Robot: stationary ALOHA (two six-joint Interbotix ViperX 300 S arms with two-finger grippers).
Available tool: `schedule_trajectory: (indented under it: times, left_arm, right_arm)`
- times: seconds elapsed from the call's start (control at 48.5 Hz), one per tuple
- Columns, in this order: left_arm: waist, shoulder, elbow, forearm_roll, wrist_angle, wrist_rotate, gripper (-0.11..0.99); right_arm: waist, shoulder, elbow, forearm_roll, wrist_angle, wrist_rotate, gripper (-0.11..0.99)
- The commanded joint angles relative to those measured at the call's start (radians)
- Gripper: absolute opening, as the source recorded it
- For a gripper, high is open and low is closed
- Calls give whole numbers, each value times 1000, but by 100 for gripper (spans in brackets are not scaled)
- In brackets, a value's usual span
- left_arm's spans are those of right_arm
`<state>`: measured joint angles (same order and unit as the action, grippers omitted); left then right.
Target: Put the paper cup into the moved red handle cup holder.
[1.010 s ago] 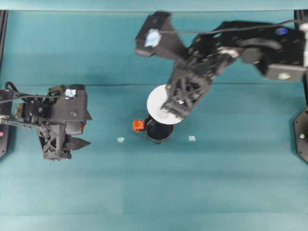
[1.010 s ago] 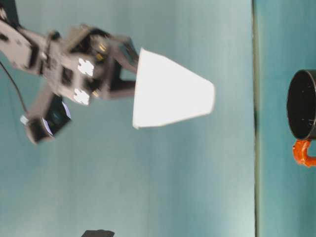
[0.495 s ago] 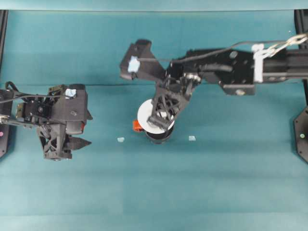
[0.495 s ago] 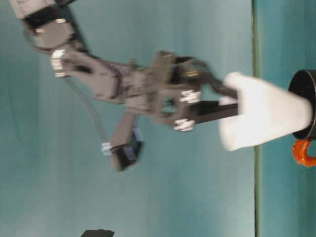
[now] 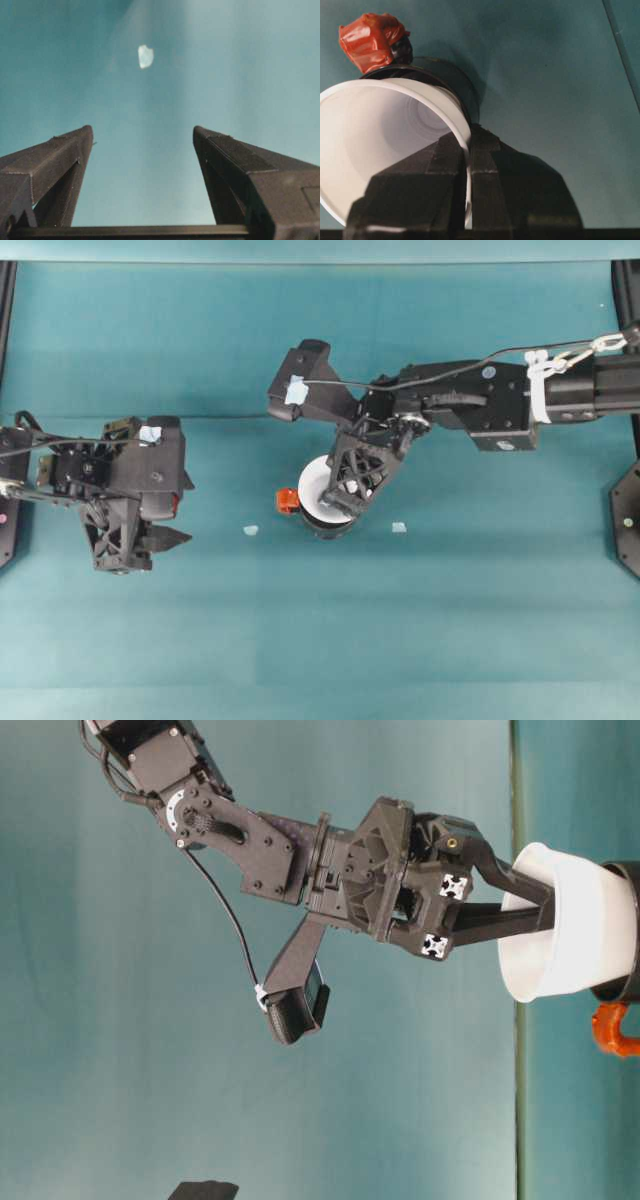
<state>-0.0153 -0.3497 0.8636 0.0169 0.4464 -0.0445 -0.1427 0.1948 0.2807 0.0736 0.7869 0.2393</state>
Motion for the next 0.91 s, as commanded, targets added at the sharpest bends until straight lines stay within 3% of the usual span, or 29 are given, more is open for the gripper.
schedule_trajectory:
  times: [0.0,0.371,0.536,0.66,0.886]
  left_arm:
    - [2,-2,-12,2,-9,-2,85]
    - [2,0,-11,2,-21,-2,85]
    - [5,2,-11,2,-26,-2,85]
    - [3,2,-9,2,-28,-2,85]
    - [5,2,-6,2,-28,-2,85]
  right_arm:
    - [8,-3,-5,0,-3,-5,-11]
    - [25,-2,-15,8,-3,-5,-8]
    - [31,0,-21,21,-3,-5,0]
    - [34,-3,-29,23,3,-3,18]
    - [38,-6,-52,23,17,-3,68]
